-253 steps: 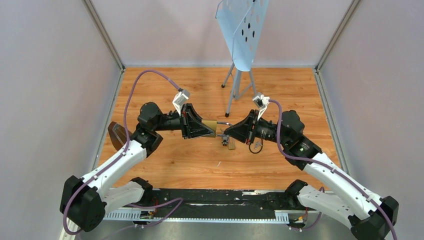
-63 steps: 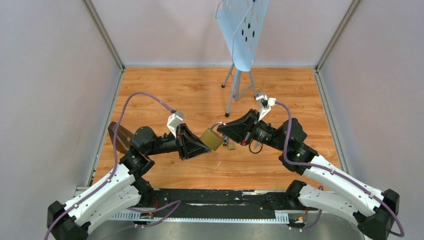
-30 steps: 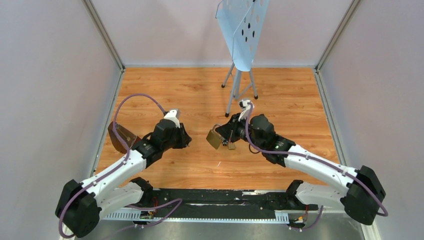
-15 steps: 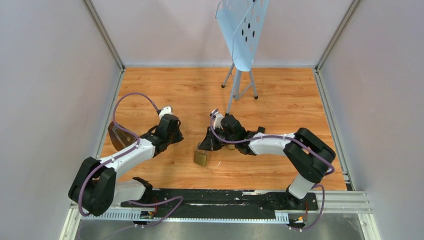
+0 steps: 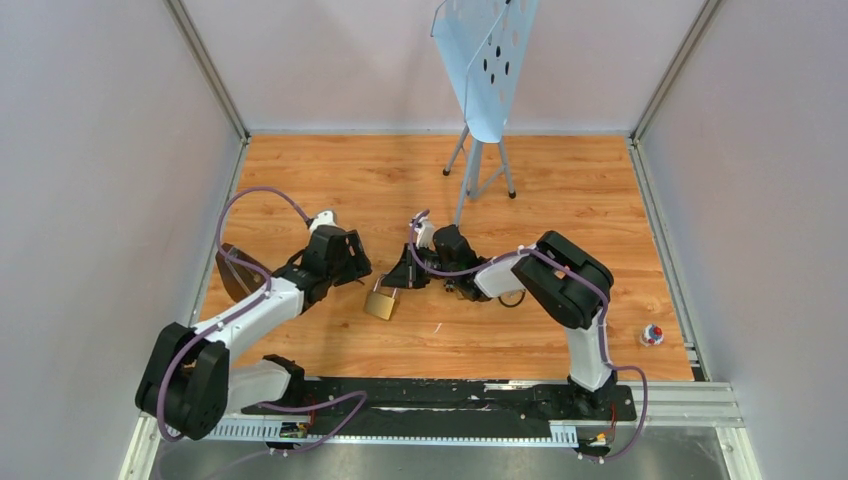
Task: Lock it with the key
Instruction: Place the lock at the center of the board.
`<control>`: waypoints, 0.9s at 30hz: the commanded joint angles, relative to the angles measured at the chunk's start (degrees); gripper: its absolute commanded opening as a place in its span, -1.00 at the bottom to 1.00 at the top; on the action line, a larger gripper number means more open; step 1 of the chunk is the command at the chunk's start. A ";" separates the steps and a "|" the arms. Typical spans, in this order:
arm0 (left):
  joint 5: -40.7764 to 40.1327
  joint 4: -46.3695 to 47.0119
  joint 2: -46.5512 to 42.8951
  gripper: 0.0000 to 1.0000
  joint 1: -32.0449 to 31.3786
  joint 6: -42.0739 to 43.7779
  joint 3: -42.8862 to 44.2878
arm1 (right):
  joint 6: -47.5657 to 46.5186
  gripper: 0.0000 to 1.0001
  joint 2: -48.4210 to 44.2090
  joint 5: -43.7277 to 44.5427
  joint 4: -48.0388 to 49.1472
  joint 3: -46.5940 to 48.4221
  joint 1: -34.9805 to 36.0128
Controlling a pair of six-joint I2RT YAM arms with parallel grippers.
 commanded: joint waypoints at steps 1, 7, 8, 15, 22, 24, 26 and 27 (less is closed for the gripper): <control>0.06 -2.81 -3.83 0.62 0.39 -0.83 0.01 | 1.17 -1.00 3.27 -1.80 9.08 2.88 -0.88; -4.21 -11.32 -11.61 0.83 0.39 -0.78 2.70 | 0.00 -0.54 5.48 0.68 4.90 5.45 -0.84; -4.60 -12.69 -13.45 0.94 0.39 -0.55 3.33 | -0.82 -0.32 5.45 1.76 3.52 5.87 -0.69; -7.67 -31.02 -22.05 1.00 0.34 -2.46 12.45 | -8.65 0.40 1.20 15.66 -10.99 7.75 -0.44; -5.71 -46.83 -22.89 1.00 0.39 -3.05 22.67 | -14.16 0.73 -11.46 32.01 -22.00 4.51 -0.44; -3.98 -47.45 -24.62 1.00 0.39 -0.06 23.59 | -13.42 0.78 -16.63 36.05 -24.40 1.75 -0.42; -1.19 -47.24 -27.29 1.00 0.39 2.53 23.83 | -11.74 0.84 -22.67 39.72 -26.68 -1.87 -0.44; 0.13 -47.13 -29.32 1.00 0.39 3.09 23.83 | -10.84 0.87 -26.05 41.86 -27.59 -3.97 -0.44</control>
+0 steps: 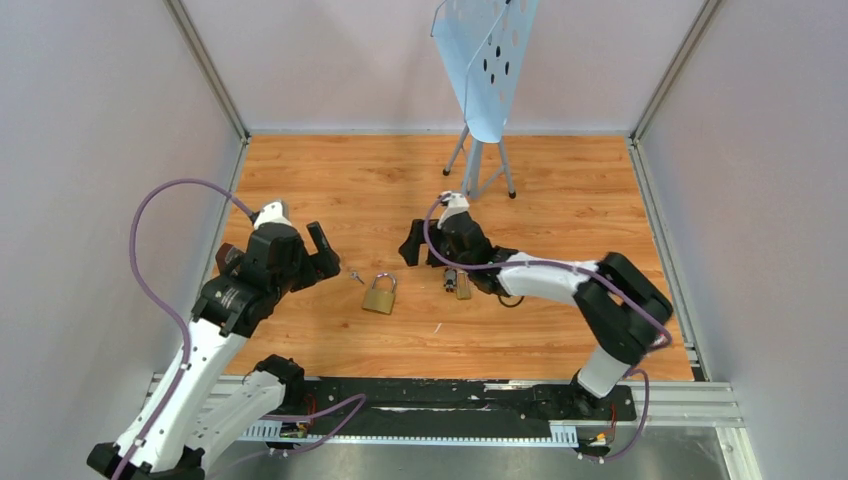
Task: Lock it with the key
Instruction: Place the lock at the center of the board, then reset both arms
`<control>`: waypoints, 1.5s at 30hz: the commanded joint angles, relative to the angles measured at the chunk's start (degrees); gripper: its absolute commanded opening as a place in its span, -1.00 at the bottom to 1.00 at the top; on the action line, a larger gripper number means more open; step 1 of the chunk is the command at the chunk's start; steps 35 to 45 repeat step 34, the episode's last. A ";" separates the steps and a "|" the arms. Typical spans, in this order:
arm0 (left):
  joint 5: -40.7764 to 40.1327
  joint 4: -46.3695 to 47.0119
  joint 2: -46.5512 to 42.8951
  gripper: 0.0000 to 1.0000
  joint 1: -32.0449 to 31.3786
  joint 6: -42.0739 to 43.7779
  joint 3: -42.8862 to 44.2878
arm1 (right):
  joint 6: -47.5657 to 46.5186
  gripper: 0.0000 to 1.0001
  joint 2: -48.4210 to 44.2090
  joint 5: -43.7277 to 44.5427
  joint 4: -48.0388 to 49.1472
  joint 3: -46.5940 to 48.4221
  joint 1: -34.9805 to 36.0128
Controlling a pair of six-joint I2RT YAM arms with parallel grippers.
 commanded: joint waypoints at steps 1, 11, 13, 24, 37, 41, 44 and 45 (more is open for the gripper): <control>4.60 -4.05 -5.96 1.00 0.21 5.06 2.12 | 1.01 0.90 -14.57 13.37 -6.63 -8.09 -0.07; 10.81 -9.12 -18.40 1.00 0.21 11.16 7.97 | -0.09 1.00 -60.98 27.48 -34.37 -13.89 -0.13; 9.55 -10.59 -19.92 1.00 0.21 11.85 9.15 | -1.39 1.00 -70.18 30.07 -38.60 -12.40 -0.10; 4.21 -16.18 -25.73 1.00 0.21 13.28 13.93 | -4.15 1.00 -87.37 40.27 -51.29 0.61 -0.14; 2.13 -16.85 -29.29 1.00 0.21 13.58 16.38 | -2.49 1.00 -91.09 42.91 -54.30 2.05 -0.15; 2.13 -16.85 -29.29 1.00 0.21 13.58 16.38 | -2.49 1.00 -91.09 42.91 -54.30 2.05 -0.15; 2.13 -16.85 -29.29 1.00 0.21 13.58 16.38 | -2.49 1.00 -91.09 42.91 -54.30 2.05 -0.15; 2.13 -16.85 -29.29 1.00 0.21 13.58 16.38 | -2.49 1.00 -91.09 42.91 -54.30 2.05 -0.15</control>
